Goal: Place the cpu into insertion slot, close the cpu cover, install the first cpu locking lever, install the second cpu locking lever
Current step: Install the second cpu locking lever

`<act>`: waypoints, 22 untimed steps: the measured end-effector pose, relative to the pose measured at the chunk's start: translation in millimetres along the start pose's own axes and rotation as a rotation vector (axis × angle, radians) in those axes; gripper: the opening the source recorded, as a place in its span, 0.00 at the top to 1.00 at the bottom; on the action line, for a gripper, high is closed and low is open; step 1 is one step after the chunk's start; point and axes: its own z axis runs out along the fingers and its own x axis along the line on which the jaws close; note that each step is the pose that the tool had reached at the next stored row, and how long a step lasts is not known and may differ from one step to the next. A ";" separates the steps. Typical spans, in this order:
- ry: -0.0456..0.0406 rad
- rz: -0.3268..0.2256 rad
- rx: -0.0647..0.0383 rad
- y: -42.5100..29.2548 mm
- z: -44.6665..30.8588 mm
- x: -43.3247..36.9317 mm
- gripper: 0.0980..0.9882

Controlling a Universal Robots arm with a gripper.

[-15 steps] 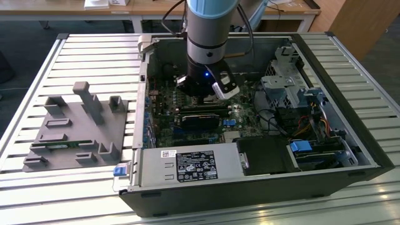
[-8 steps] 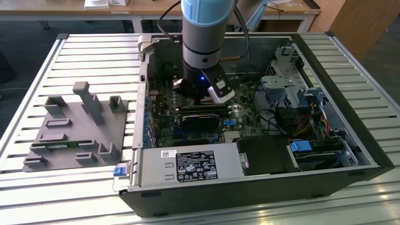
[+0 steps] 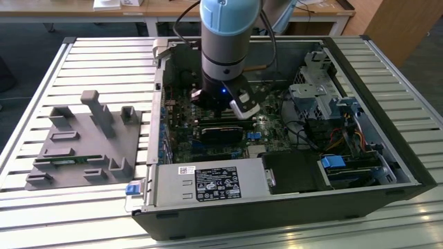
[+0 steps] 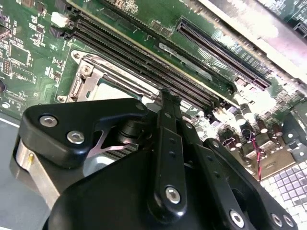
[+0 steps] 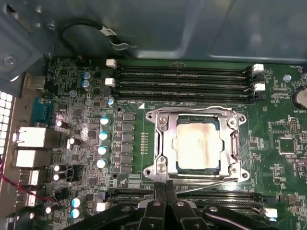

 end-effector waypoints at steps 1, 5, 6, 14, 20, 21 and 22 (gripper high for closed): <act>-0.0003 0.000 -0.002 -1.0 -0.2 0.7 0.99; -0.0029 -0.002 -0.013 -2.6 0.8 3.6 0.99; -0.0038 -0.002 -0.015 -2.7 1.6 4.2 0.99; -0.0059 -0.003 -0.035 -4.3 8.8 6.0 0.99; -0.0076 -0.003 -0.058 -5.5 12.0 6.7 0.99; -0.0085 -0.003 -0.062 -6.0 12.5 7.2 0.99; -0.0092 -0.003 -0.065 -6.3 13.0 7.7 0.99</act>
